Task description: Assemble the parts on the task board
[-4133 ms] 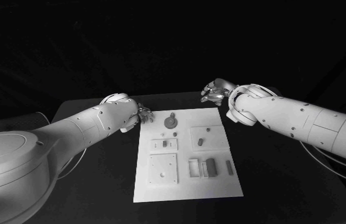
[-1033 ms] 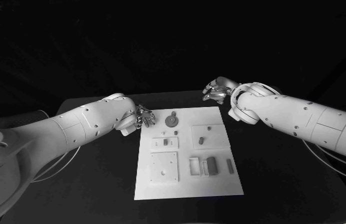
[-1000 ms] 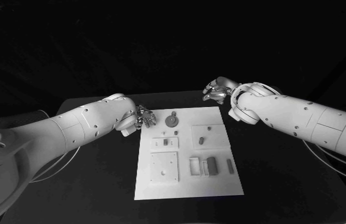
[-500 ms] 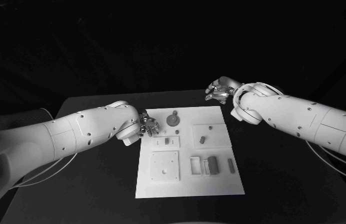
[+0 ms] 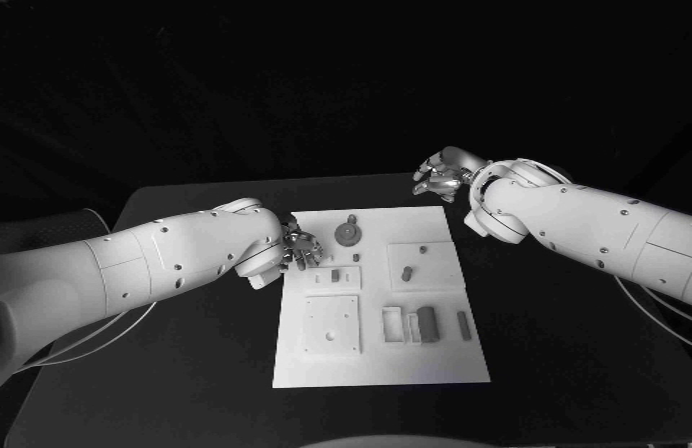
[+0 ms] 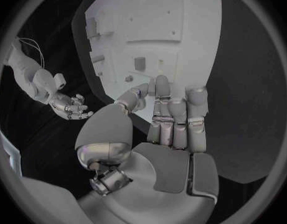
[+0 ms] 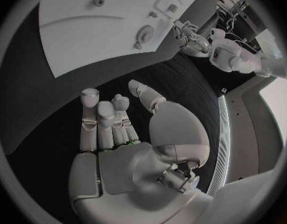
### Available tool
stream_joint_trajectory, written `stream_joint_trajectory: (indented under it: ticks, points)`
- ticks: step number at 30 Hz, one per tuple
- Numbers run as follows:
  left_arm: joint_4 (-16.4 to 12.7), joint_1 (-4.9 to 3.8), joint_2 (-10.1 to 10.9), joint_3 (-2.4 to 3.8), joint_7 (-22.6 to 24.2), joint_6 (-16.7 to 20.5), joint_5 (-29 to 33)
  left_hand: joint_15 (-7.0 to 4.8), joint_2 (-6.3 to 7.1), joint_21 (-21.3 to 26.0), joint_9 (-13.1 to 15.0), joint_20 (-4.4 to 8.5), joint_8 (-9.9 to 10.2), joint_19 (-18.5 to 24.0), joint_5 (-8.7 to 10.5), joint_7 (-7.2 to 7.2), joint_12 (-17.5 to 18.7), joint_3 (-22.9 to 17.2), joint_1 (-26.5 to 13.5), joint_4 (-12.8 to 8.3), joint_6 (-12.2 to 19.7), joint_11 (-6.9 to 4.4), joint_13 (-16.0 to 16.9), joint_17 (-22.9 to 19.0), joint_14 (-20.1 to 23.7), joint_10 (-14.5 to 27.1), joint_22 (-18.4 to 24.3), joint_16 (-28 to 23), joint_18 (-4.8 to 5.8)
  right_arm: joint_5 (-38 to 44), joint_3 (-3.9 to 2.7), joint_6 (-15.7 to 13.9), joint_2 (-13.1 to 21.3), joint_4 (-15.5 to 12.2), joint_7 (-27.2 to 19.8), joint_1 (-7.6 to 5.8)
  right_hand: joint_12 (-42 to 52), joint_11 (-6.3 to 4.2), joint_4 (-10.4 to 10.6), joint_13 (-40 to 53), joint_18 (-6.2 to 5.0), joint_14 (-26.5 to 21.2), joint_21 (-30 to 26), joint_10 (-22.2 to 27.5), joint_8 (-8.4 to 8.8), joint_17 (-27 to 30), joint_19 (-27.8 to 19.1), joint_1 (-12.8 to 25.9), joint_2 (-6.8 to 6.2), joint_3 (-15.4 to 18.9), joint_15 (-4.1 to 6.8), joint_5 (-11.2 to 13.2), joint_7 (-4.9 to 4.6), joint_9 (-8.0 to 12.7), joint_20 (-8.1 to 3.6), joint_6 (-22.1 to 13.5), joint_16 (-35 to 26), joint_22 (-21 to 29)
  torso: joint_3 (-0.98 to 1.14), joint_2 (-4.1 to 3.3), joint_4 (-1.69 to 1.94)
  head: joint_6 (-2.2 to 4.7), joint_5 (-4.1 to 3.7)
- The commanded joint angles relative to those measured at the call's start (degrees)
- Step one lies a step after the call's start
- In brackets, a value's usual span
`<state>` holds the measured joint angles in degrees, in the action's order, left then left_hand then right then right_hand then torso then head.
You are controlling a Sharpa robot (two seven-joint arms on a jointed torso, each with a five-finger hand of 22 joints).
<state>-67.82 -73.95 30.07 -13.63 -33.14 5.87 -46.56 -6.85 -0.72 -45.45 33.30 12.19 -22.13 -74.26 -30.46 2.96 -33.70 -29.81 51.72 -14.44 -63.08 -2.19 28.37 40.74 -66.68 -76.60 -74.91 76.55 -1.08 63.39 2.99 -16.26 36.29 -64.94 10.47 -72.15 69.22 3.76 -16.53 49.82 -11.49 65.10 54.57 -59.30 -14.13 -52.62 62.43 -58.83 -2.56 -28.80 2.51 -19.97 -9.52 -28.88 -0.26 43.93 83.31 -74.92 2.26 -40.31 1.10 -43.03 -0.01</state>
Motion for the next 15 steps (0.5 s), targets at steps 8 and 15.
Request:
stream_joint_trajectory:
  ticks: [8,15]
  points:
    - [-1.03,-0.07,-0.41,0.02,-1.06,-0.80,-6.55,-3.61,-0.55,-0.98,1.33,3.01,-9.84,-3.21,-9.59,-1.51,-2.34,-2.15,-0.64,-2.21,-0.35,-2.22,0.44,0.18,-4.10,-1.30,-1.20,1.23,-3.81,0.08,0.00,0.60,0.01,-0.10,-0.24,0.01,0.24,-0.04,0.08,-0.09,-3.51,-0.17,-0.30,0.43,-0.32,0.07,0.19,0.51,0.10,-0.27,-0.11,-0.24,-0.73,0.07,-0.21,0.41,0.09,-0.77,-0.05,-0.05,-0.02,-0.74,0.08]
    - [-1.20,-0.06,-0.68,0.02,-1.00,-2.04,-6.23,-3.71,-0.53,-1.25,1.16,3.03,-10.91,-3.21,-10.52,-1.62,-3.17,-2.27,-0.79,-2.23,-0.06,-2.33,0.52,0.23,-4.16,-1.10,-1.18,1.52,-3.76,0.07,0.00,0.60,0.08,-0.15,-0.26,0.01,0.24,-0.04,0.08,-0.09,-3.51,-0.17,-0.30,0.44,-0.32,0.07,0.19,0.51,0.10,-0.27,-0.11,-0.24,-0.73,0.07,-0.21,0.41,0.09,-0.77,-0.04,-0.03,0.01,-0.51,-0.13]
